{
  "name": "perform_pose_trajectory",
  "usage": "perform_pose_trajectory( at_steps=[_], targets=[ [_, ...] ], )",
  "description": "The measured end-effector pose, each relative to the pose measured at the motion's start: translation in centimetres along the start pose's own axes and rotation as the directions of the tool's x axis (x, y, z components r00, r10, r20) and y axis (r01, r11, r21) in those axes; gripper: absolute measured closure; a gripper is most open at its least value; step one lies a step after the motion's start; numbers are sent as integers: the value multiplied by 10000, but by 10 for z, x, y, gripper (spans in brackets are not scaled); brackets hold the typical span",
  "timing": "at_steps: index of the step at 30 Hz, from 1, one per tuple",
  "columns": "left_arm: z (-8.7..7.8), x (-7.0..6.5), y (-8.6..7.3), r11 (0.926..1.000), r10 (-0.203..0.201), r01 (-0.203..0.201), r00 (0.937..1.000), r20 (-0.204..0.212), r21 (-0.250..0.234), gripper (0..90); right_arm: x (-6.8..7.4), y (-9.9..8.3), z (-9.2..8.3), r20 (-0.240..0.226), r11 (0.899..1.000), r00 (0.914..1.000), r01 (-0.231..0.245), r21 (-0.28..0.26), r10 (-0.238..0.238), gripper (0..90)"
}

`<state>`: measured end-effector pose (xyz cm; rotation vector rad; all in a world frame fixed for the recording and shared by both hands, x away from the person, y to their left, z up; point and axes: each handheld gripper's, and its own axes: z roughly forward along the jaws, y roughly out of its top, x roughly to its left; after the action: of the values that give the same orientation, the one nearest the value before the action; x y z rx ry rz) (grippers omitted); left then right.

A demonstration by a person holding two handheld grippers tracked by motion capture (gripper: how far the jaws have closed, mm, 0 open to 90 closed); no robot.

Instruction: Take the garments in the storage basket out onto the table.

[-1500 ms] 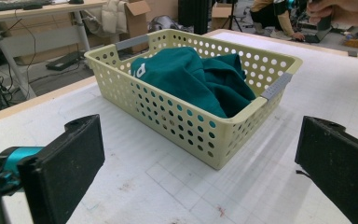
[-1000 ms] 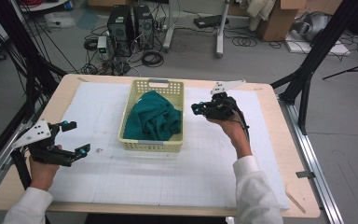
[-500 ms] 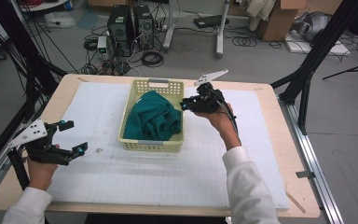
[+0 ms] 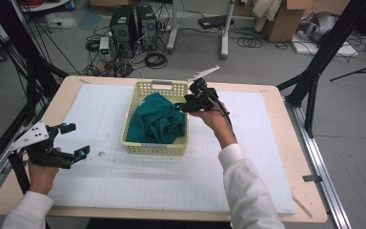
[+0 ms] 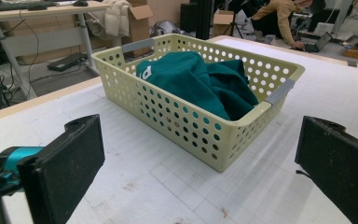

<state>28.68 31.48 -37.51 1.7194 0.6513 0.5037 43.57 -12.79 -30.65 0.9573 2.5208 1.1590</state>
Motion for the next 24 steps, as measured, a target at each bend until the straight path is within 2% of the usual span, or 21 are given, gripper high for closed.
perform_pose_trajectory(
  at_steps=[4,6,7,10,14,18,20,24],
  targets=[
    [0,0,0,10000,-36,36,10000,-12,-35,18,1,3,3,57,9999,9999,-96,46,96,412],
    [0,1,0,10000,-60,60,10000,-7,-47,17,1,5,4,-92,10000,9999,-59,53,60,409],
    [0,1,0,10000,-60,60,10000,-7,-47,17,1,5,5,-118,10000,9999,-93,20,93,388],
    [0,1,0,9999,-75,75,10000,11,-77,18,1,8,7,17,9994,9994,-341,39,341,242],
    [0,1,0,9999,-90,91,10000,41,-91,17,2,12,11,101,9982,9983,-575,160,574,116],
    [0,1,0,9999,-65,66,9999,89,-85,18,6,18,17,123,9983,9986,-512,279,509,83],
    [0,1,0,9999,-69,70,9999,98,-85,18,8,22,23,213,9976,9984,-535,446,526,1],
    [0,1,0,9999,-72,73,9999,134,-93,18,12,30,33,394,9945,9979,-554,886,520,0]
  ],
)
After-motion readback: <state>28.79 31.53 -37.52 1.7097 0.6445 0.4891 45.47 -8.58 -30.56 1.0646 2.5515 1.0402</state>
